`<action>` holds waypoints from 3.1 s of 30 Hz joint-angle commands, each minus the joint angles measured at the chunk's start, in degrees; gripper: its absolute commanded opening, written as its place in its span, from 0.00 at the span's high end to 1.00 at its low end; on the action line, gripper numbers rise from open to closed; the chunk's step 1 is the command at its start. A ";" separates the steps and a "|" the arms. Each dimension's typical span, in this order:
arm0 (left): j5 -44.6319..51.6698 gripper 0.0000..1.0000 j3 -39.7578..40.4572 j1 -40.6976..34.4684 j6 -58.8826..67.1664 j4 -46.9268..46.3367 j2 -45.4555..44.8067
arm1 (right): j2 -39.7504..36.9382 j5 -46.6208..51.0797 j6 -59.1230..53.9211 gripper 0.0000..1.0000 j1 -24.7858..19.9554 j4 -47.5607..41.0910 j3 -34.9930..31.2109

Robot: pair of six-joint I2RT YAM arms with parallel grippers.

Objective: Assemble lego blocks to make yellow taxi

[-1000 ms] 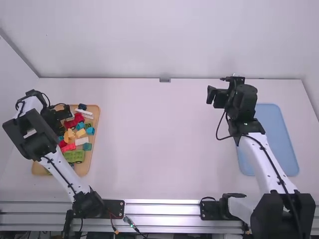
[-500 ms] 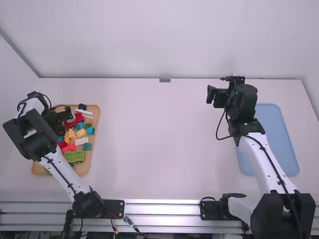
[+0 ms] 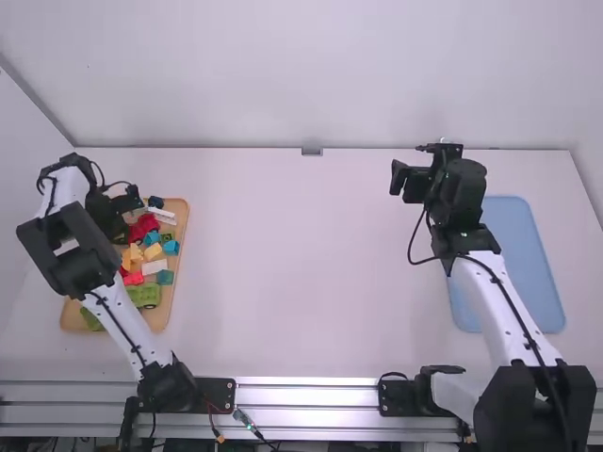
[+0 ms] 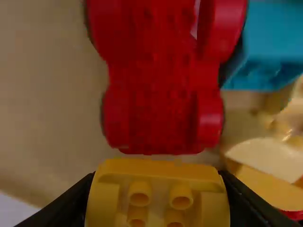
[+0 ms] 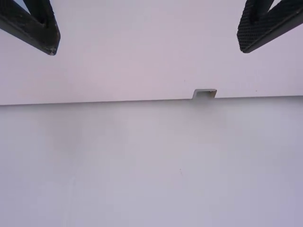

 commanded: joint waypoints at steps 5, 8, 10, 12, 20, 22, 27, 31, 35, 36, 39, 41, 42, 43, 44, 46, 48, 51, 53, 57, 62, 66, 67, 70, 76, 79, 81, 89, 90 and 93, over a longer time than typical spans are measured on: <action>3.37 0.58 8.81 -8.98 -13.97 -8.79 -5.49 | 0.39 0.09 0.09 0.01 0.22 2.14 2.14; 5.88 0.59 10.58 -13.44 -14.10 -13.22 -6.23 | 0.39 0.04 0.09 0.01 0.22 4.13 2.14; 7.28 0.64 10.38 -17.64 -14.27 -14.91 -7.08 | 0.39 0.09 0.02 0.01 0.22 5.25 2.14; 7.74 0.65 10.38 -20.46 -15.10 -15.63 -7.32 | 0.39 0.02 -0.74 0.01 0.22 5.70 2.14; 7.93 0.83 9.31 -36.44 -21.49 -18.75 -7.89 | 0.39 0.00 -4.87 0.01 -1.49 5.97 2.14; 9.14 0.87 7.76 -40.04 -23.47 -17.86 -8.11 | 0.39 0.00 -4.90 0.01 -2.25 5.73 2.14; 9.07 0.89 0.07 -50.14 -29.49 -10.93 -9.11 | 0.39 0.02 -4.87 0.01 -4.63 4.96 2.14; 6.62 0.94 -6.40 -58.23 -34.91 -4.42 -9.55 | 0.39 0.00 -4.85 0.01 -6.67 4.44 2.14; 2.45 0.95 -14.29 -66.69 -39.12 3.17 -10.58 | 0.39 -0.02 -4.76 0.01 -8.46 3.78 2.14; 2.08 0.96 -15.85 -68.13 -39.63 4.61 -10.88 | 0.39 -0.02 -4.52 0.01 -8.74 3.61 2.12; 2.62 0.98 -21.07 -71.60 -41.03 8.70 -13.03 | 0.39 -0.20 -4.24 0.01 -9.70 3.08 2.14; 2.05 0.98 -23.15 -72.41 -41.62 10.38 -14.45 | 0.39 -0.17 -4.26 0.01 -10.01 2.64 2.14; 2.25 0.98 -24.63 -72.78 -42.10 11.52 -15.74 | 0.39 -0.17 -4.24 0.01 -10.03 2.25 2.14; 2.45 0.98 -25.24 -72.85 -42.62 12.20 -16.31 | 0.39 -0.17 -4.26 0.01 -10.01 2.14 2.12; 2.58 0.95 -26.40 -72.87 -43.39 13.22 -17.38 | 0.39 -0.17 -4.26 0.01 -10.01 1.81 2.14; 2.60 0.89 -29.49 -72.78 -44.13 16.06 -19.80 | 0.39 -0.17 -4.28 0.01 -9.97 1.20 2.12; 3.65 0.83 -31.63 -72.59 -44.11 18.43 -20.72 | 0.39 -0.15 -4.26 0.01 -9.92 1.01 2.12; 6.73 0.73 -34.62 -72.91 -42.97 20.87 -20.81 | 0.39 -0.20 -4.26 0.01 -9.92 1.03 2.14; 7.23 0.73 -36.81 -72.91 -41.68 22.18 -20.81 | 0.39 -0.17 -4.24 0.01 -9.70 1.03 2.14; 7.76 0.75 -38.34 -72.57 -39.82 23.23 -20.68 | 0.39 -0.20 -4.26 0.01 -8.66 1.03 2.12; 12.07 0.66 -38.60 -72.63 -37.38 22.03 -20.68 | 0.39 -0.15 -4.33 0.01 -7.32 1.03 2.12; 11.58 0.57 -40.13 -72.78 -36.87 24.94 -20.61 | 0.39 -0.17 -4.87 0.01 -6.60 1.05 2.12; 11.13 0.57 -40.83 -72.78 -37.00 26.14 -20.61 | 0.39 -0.15 -4.92 0.01 -6.45 1.05 2.14; 11.23 0.56 -41.88 -72.78 -37.03 27.50 -20.61 | 0.39 -0.17 -4.87 0.01 -6.54 1.03 2.12; 10.67 0.02 -42.05 -72.76 -37.03 29.24 -20.61 | 0.39 -0.15 -4.72 0.01 -6.47 1.01 2.14; 10.67 0.01 -42.07 -72.65 -37.00 30.08 -20.63 | 0.39 -0.17 -4.72 0.01 -6.47 0.98 2.14; 9.44 0.01 -42.07 -72.35 -37.27 30.71 -20.74 | 0.39 -0.17 -4.70 0.01 -6.54 0.98 2.14; 1.88 0.01 -42.07 -70.99 -37.16 31.45 -28.59 | 0.39 -0.20 -4.70 0.01 -6.25 1.07 2.14; 2.14 0.01 -42.07 -70.62 -37.13 31.45 -29.57 | 0.39 -0.17 -4.72 0.01 -6.12 1.09 2.12; 0.92 0.01 -42.07 -67.12 -37.00 31.78 -36.02 | 0.39 -0.20 -4.66 0.01 -6.14 1.27 2.14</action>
